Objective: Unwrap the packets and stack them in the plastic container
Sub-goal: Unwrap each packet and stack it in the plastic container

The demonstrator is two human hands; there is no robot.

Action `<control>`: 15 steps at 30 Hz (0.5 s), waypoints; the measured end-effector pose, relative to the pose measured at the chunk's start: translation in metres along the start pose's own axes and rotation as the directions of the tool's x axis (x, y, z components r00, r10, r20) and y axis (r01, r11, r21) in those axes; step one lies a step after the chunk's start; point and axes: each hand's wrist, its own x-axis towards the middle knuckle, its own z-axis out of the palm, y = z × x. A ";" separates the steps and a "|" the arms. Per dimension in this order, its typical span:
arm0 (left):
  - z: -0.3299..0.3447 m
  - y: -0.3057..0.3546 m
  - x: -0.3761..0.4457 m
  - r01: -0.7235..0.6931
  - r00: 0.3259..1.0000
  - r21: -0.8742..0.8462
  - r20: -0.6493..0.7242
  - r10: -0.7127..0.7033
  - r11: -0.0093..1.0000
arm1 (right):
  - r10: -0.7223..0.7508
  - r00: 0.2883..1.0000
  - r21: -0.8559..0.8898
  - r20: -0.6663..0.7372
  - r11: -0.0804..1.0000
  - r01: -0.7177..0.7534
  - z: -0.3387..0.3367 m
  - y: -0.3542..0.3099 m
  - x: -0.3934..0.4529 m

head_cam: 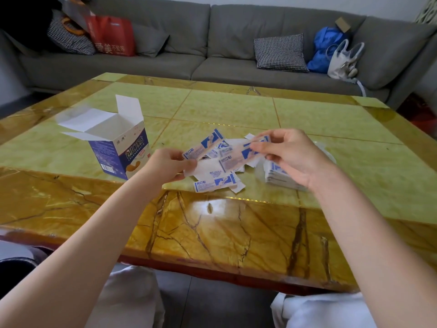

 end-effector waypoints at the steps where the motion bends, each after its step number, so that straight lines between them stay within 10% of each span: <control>1: 0.003 0.002 -0.002 -0.012 0.999 0.000 0.033 0.012 1.000 | 0.024 0.999 0.056 0.049 0.998 -0.027 0.003 -0.001 -0.001; 6: 0.020 0.015 -0.011 -0.151 0.965 -0.055 0.210 0.159 0.987 | 0.039 0.999 0.154 0.029 0.987 -0.043 0.019 0.004 -0.002; 11: 0.024 0.016 -0.014 -0.269 0.919 0.060 0.315 0.238 0.961 | -0.155 0.981 -0.098 -0.120 0.985 0.143 0.024 0.004 -0.003; 15: 0.019 0.003 -0.005 -0.464 0.886 0.473 0.262 0.383 0.749 | -0.278 0.925 -0.254 -0.259 0.944 0.212 0.010 -0.002 0.000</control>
